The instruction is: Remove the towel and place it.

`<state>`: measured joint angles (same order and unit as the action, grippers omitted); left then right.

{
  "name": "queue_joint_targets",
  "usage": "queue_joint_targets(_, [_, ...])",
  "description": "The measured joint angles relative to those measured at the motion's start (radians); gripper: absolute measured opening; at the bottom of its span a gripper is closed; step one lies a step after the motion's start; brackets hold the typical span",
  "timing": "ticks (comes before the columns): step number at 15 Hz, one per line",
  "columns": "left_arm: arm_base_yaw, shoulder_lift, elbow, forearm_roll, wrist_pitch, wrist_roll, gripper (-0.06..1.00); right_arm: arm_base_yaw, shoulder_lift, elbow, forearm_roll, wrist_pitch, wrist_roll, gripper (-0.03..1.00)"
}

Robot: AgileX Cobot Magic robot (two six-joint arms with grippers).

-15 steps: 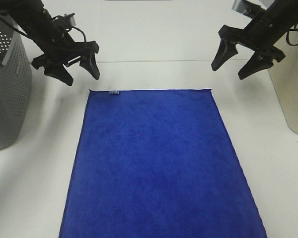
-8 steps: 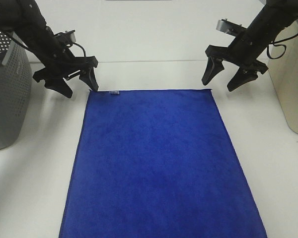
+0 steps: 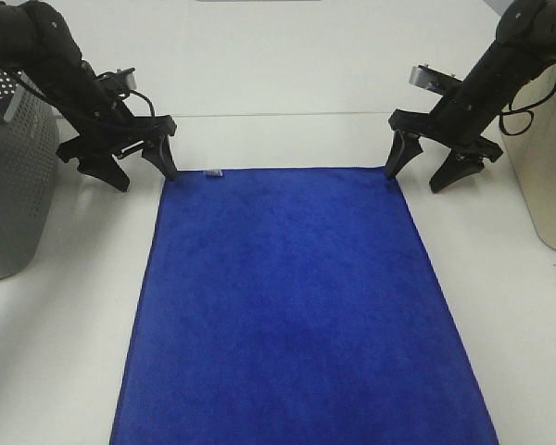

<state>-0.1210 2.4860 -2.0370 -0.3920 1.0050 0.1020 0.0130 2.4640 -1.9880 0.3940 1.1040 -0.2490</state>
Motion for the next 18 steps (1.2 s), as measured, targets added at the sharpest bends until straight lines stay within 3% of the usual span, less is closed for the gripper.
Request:
queue_joint_targets(9, [0.0,0.028,-0.012,-0.012,-0.018,0.011,0.71,-0.01,0.037,-0.019,0.076,-0.022,-0.015,0.76])
queue_joint_targets(14, [-0.002,0.05,-0.022,-0.143,-0.022,0.053,0.71,-0.01,0.042,-0.019,0.109,-0.024,-0.053,0.76])
queue_joint_targets(18, [-0.041,0.065,-0.027,-0.181,-0.052,0.061,0.69,0.009,0.068,-0.023,0.2,-0.036,-0.087,0.72])
